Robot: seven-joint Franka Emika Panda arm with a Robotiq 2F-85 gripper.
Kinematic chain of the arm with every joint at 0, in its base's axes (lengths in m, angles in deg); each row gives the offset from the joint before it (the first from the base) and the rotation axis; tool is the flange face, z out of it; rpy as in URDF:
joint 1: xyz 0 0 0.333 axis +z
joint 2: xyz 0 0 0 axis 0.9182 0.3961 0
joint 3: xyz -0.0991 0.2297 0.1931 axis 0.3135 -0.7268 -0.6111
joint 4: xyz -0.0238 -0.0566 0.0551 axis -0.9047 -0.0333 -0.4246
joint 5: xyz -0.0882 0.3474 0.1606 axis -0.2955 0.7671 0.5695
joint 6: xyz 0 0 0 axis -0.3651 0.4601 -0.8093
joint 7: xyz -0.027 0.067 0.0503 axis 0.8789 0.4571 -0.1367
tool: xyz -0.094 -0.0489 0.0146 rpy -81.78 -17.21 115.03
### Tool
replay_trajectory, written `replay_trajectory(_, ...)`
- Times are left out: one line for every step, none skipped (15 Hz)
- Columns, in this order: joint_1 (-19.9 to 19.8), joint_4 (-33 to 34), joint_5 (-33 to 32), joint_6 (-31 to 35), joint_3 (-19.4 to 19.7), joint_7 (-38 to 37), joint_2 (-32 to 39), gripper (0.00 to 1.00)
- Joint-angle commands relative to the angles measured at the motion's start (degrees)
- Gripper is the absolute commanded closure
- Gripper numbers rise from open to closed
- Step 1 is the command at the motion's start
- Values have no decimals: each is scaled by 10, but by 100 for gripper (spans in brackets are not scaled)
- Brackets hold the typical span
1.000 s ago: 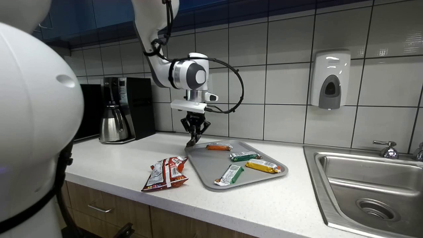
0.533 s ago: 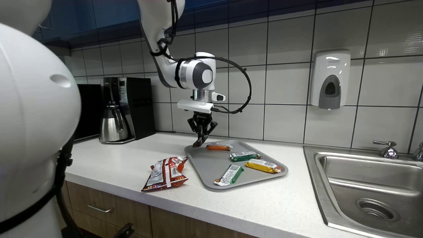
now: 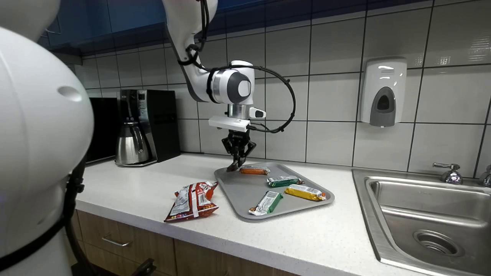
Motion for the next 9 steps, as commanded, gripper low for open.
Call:
replay_trajectory(-5, -9, -9, -16, 2, -31, -11, 96)
replay_trajectory(-5, -12, -9, -12, 4, -37, -11, 96)
replay_trajectory(-4, -13, -10, -15, 6, -43, -11, 96)
replay_trajectory(-4, -17, -11, -8, 9, -51, -9, 96)
replay_trajectory(-3, -19, -10, -5, 10, -57, -7, 96)
replay_trajectory(0, -24, -11, 16, 12, -71, -3, 96)
replay_trajectory(0, -26, -12, 15, 14, -78, -2, 96)
replay_trajectory(2, -29, -14, 23, 15, -87, 1, 96)
replay_trajectory(3, -31, -14, 29, 16, -94, 3, 96)
